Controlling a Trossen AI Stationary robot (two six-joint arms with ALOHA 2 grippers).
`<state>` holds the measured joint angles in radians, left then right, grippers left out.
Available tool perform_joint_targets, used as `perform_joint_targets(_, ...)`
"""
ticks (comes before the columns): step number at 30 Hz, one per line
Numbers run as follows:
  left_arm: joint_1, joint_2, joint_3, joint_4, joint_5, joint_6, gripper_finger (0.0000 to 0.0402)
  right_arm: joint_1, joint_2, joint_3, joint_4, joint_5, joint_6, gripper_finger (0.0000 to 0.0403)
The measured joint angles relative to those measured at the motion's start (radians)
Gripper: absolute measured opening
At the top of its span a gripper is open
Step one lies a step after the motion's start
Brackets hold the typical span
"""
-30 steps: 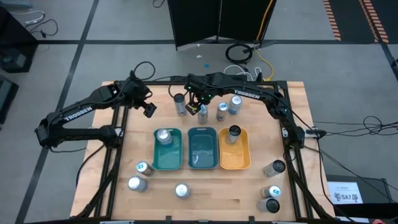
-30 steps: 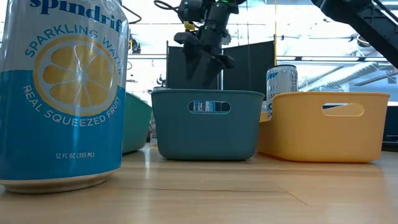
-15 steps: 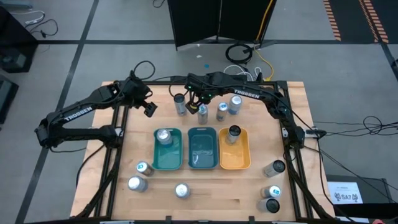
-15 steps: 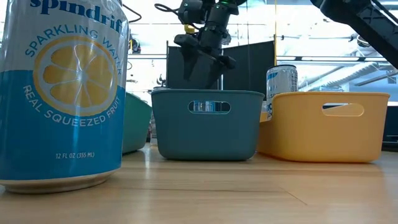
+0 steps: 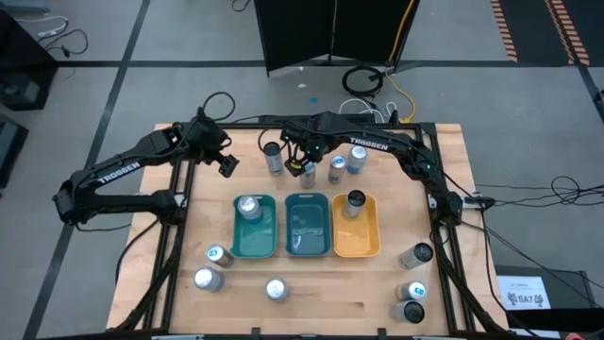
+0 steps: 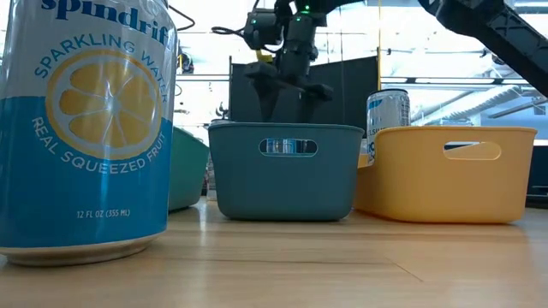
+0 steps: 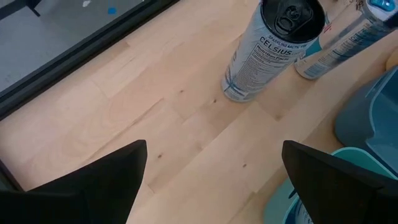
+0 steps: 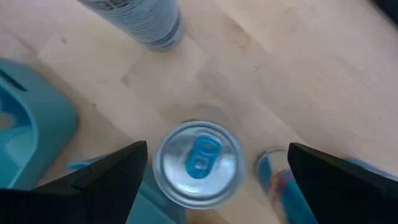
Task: Sort soda cans
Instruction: Put the blue soda can into the blue bin
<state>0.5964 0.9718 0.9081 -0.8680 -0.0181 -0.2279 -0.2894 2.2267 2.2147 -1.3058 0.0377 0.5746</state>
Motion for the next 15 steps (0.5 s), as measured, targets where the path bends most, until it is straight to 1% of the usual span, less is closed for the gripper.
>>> perform_joint_targets(2, 0.0, 0.0, 0.0, 0.0, 0.0, 0.0, 0.0382, 0.0, 0.018, 0.0, -0.007, -0.034, -0.011, 0.038)
perform_joint_targets(5, 0.0, 0.0, 0.0, 0.0, 0.0, 0.0, 0.0382, 0.002, 0.046, 0.0, -0.016, -0.038, -0.016, 0.038)
perform_joint_targets(10, 0.0, 0.0, 0.0, -0.001, 0.0, 0.0, 0.0382, 0.003, 0.054, 0.0, -0.016, -0.042, -0.017, 0.0376)
perform_joint_targets(12, 0.0, 0.0, 0.0, -0.001, 0.0, 0.0, 0.0382, 0.003, 0.056, 0.0, -0.015, -0.041, -0.017, 0.0363)
perform_joint_targets(15, 0.0, 0.0, 0.0, -0.001, 0.0, 0.0, 0.0382, 0.003, 0.056, 0.0, -0.027, -0.043, -0.014, 0.032)
